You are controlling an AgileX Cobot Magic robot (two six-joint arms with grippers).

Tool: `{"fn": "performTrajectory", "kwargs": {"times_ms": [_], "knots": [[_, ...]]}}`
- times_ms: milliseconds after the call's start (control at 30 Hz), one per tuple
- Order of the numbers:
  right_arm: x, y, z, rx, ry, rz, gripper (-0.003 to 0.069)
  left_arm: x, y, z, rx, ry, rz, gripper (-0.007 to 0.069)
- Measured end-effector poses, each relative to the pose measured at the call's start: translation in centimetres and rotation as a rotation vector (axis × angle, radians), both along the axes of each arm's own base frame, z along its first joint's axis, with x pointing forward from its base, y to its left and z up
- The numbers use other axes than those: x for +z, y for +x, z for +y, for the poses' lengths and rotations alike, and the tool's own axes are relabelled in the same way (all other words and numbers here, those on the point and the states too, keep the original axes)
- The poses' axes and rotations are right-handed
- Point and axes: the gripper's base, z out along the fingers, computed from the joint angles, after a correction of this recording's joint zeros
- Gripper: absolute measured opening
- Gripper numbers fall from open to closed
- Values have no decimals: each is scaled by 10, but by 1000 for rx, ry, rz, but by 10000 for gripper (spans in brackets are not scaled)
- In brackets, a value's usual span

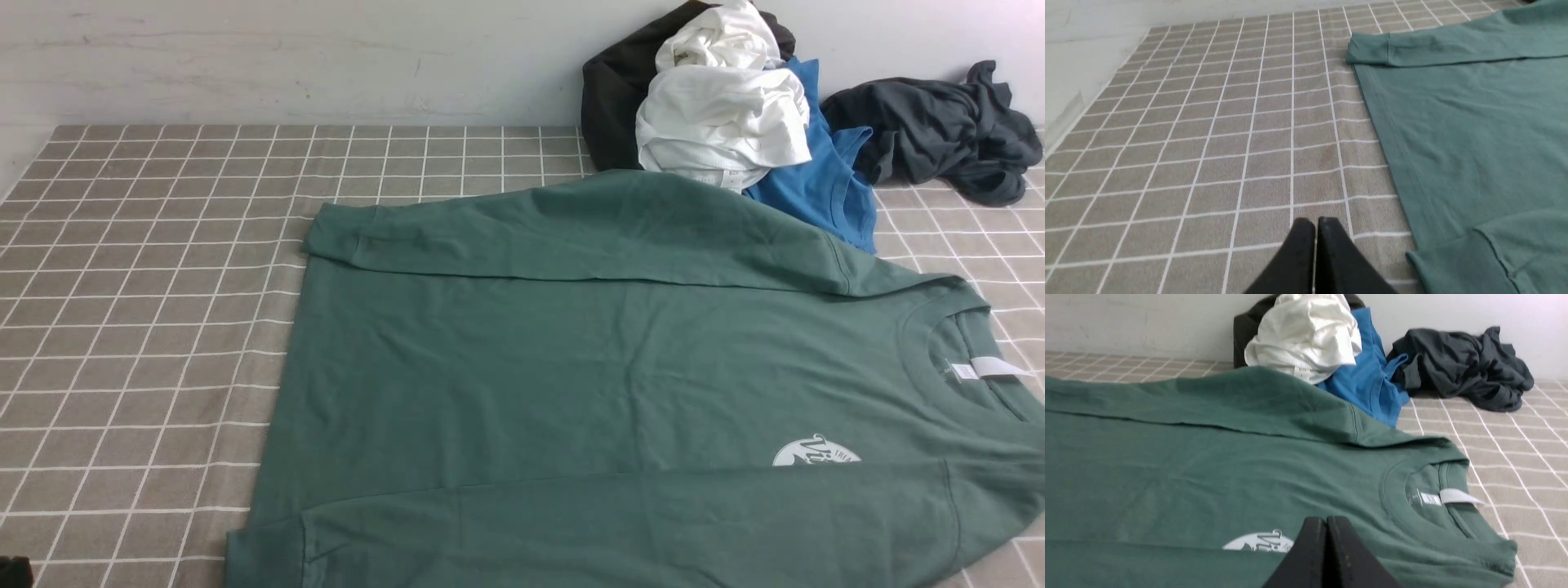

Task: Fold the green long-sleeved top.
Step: Use the left arm to clamp the cuff closest to it

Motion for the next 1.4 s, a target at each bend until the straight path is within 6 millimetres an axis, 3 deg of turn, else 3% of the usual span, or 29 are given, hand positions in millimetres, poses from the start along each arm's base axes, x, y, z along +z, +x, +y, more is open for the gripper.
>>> {"fn": "performTrajectory", "kwargs": {"times_ms": [367,600,700,733,833,867,933,967,1000,1067,1167,1200,1267,1400], "knots": [[36,-4,1,32,157,-382,-14,38,1,0,6,-12,-422,-8],[67,-21,-2,99,392,-746,-14,65,-10,1,-24,-232,-743,-8],[77,-30,-7,114,491,-894,-14,84,-13,0,-56,-296,-793,-8],[81,-33,-10,107,534,-937,-14,102,-14,-1,-64,-287,-779,-8],[96,-33,-11,97,546,-919,-14,138,-12,-2,-60,-234,-735,-8],[114,-30,-9,88,514,-879,-14,160,-7,-2,-47,-195,-679,-8],[136,-20,-5,72,424,-761,-14,177,8,-1,-23,-155,-572,-8],[138,-18,-5,69,417,-746,-14,179,10,-1,-20,-150,-562,-8],[146,-1,0,53,312,-605,-14,187,29,0,-4,-118,-469,-8],[149,12,2,42,246,-490,-14,186,44,0,4,-108,-404,-8],[137,47,7,23,120,-235,-14,157,87,2,46,-125,-124,-8],[135,50,7,22,115,-215,-14,155,89,2,50,-127,-105,-8],[120,71,9,16,89,-85,-14,122,109,4,116,-191,169,-8],[92,97,11,-17,173,145,-14,72,120,-3,159,-226,622,-6]]}}
